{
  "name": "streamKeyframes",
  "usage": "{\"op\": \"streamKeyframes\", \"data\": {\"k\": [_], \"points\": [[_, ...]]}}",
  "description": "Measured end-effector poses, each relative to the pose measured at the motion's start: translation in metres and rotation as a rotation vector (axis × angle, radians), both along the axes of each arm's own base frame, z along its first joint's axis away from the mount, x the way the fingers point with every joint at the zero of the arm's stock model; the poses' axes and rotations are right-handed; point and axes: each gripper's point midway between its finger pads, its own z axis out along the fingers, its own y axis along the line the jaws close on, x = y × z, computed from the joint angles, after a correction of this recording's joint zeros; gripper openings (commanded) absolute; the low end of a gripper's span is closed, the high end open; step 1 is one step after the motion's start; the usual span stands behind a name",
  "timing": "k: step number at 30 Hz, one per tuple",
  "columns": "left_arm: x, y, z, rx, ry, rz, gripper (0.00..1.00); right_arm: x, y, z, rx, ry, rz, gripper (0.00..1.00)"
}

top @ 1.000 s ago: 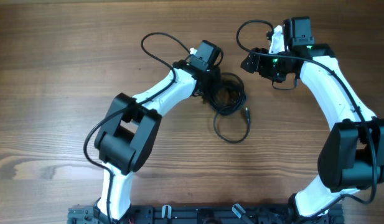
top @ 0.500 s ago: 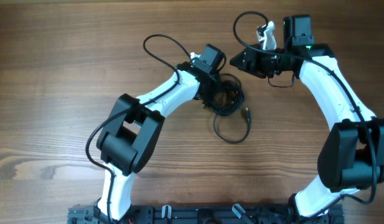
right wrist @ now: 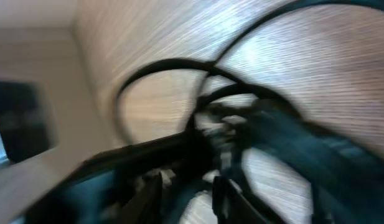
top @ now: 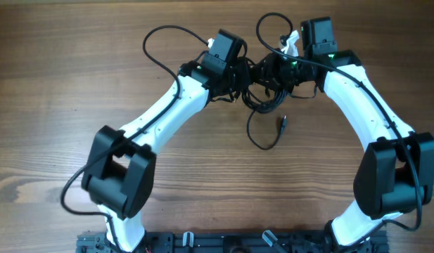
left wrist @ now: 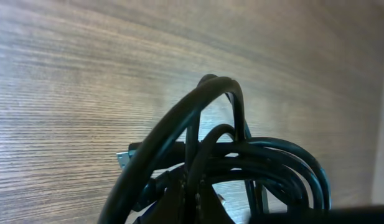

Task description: Untangle cables

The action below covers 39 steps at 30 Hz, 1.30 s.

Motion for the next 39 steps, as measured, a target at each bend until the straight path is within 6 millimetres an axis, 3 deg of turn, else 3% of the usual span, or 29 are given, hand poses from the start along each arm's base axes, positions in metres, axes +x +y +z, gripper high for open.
{"op": "streamKeyframes", "data": {"k": [5, 13, 15, 18, 23, 26, 31, 32, 34, 36, 38, 39], "points": [[-0.003, 0.000, 0.035, -0.059, -0.045, -0.014, 0.04, 0.002, -0.006, -0.005, -0.040, 0.000, -0.022, 0.26], [-0.011, -0.008, 0.040, -0.141, 0.004, -0.062, 0.04, 0.017, -0.006, 0.001, -0.045, -0.067, -0.042, 0.27], [-0.010, -0.009, 0.042, -0.159, 0.006, -0.062, 0.04, 0.020, -0.006, 0.003, -0.039, -0.080, -0.048, 0.35], [-0.009, -0.012, 0.048, -0.198, 0.008, -0.073, 0.04, 0.028, -0.007, 0.007, -0.034, -0.108, -0.068, 0.35], [-0.012, -0.019, 0.055, -0.258, 0.029, -0.095, 0.04, 0.037, -0.005, 0.013, -0.020, -0.143, -0.088, 0.04], [-0.013, -0.019, 0.055, -0.268, 0.039, -0.100, 0.04, 0.037, -0.005, 0.013, -0.025, -0.156, -0.076, 0.04], [-0.016, 0.013, 0.039, -0.173, 0.105, -0.023, 0.04, 0.037, -0.001, 0.026, 0.032, -0.238, 0.012, 0.04], [-0.018, 0.023, 0.034, -0.130, 0.122, 0.004, 0.04, 0.042, -0.007, 0.032, 0.055, -0.268, 0.015, 0.04], [-0.025, 0.052, 0.017, -0.017, 0.177, 0.075, 0.04, 0.060, -0.044, 0.050, 0.113, -0.345, -0.025, 0.04], [-0.024, 0.064, 0.012, 0.030, 0.180, 0.109, 0.04, 0.064, -0.070, 0.061, 0.170, -0.361, -0.048, 0.04], [-0.023, 0.068, 0.011, 0.050, 0.172, 0.124, 0.04, 0.060, -0.083, 0.071, 0.243, -0.359, -0.039, 0.04], [-0.022, 0.069, 0.011, 0.053, 0.169, 0.127, 0.04, 0.056, -0.079, 0.073, 0.268, -0.349, -0.019, 0.13]]}}
